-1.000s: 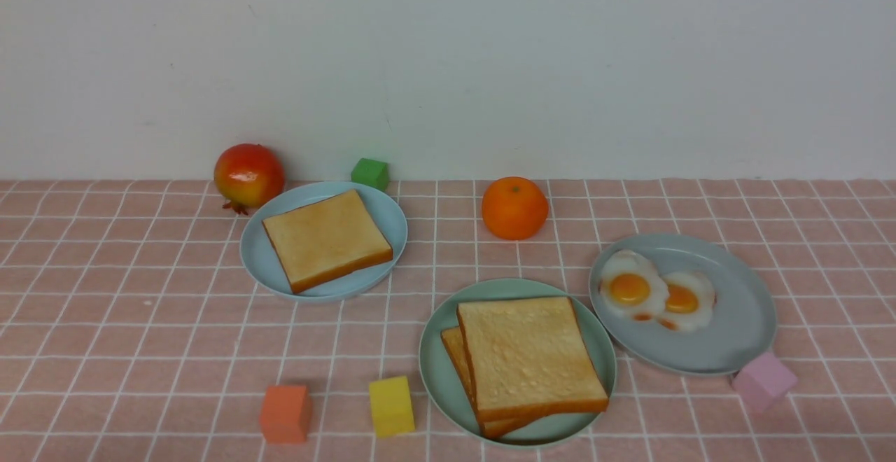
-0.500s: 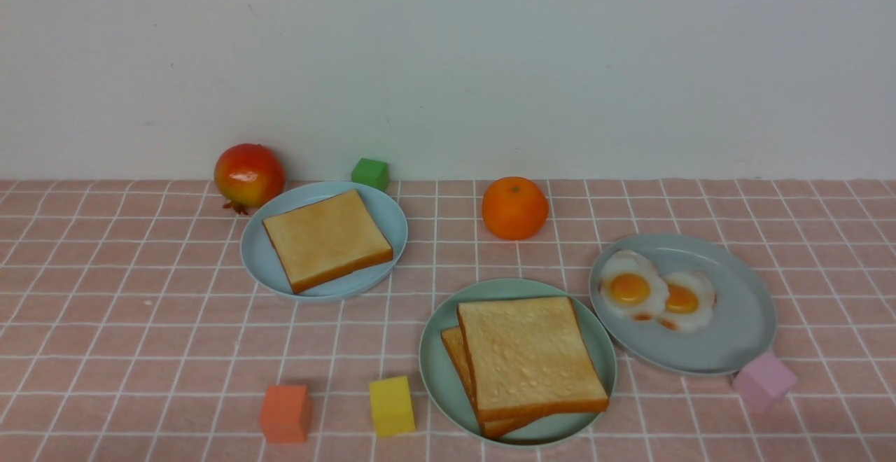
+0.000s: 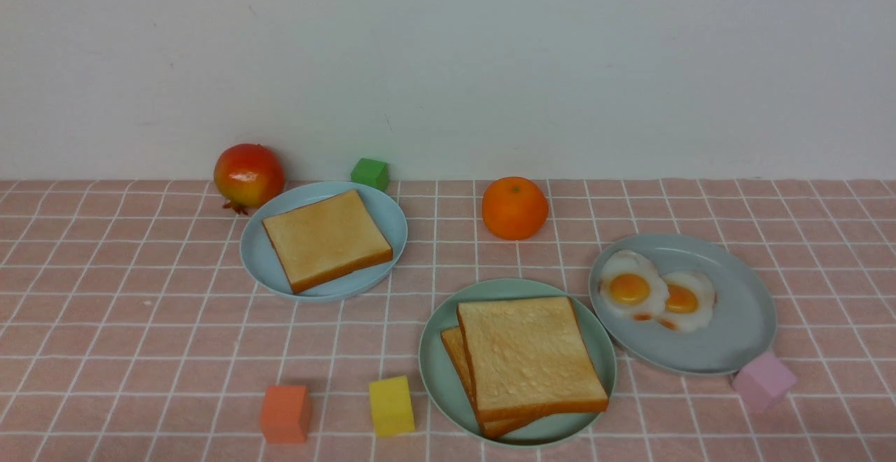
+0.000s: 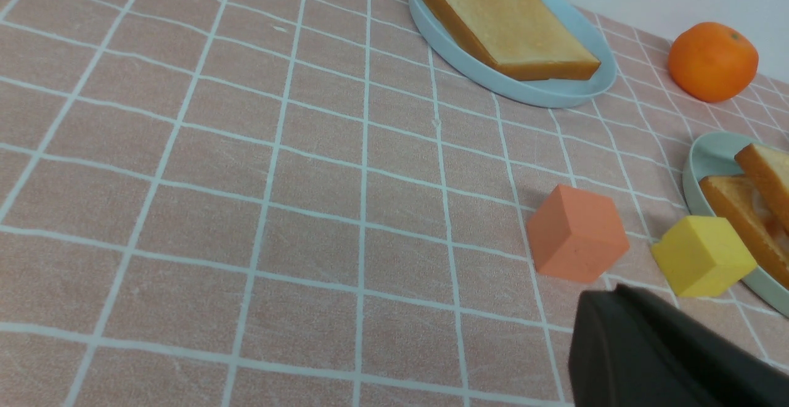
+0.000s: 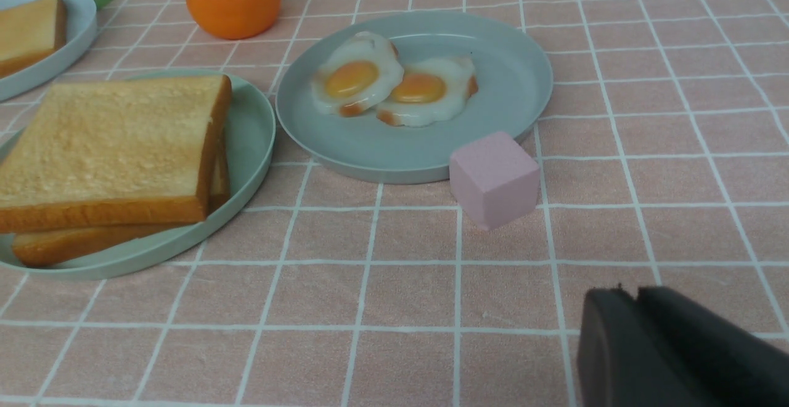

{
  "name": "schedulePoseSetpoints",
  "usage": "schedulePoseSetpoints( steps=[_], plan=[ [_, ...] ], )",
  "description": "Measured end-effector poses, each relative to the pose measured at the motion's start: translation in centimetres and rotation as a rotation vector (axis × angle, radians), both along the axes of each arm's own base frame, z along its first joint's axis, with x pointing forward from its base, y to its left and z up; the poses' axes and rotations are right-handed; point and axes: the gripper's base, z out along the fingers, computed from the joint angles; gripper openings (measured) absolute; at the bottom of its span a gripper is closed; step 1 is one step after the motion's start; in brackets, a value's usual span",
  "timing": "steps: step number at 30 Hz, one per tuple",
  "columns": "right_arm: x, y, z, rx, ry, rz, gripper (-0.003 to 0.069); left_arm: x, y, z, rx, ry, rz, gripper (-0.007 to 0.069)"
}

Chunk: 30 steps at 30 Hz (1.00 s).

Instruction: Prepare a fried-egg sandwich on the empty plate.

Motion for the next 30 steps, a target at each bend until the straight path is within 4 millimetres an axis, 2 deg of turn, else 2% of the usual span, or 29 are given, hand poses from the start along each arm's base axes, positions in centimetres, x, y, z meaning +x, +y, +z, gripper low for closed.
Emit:
schedulePoseSetpoints(
  steps=[30],
  plan=[
    [0.0, 0.0, 0.0, 0.0, 0.0, 0.0, 0.0126, 0.0, 0.0, 0.0, 0.0, 0.0, 0.0, 0.0023]
  ],
)
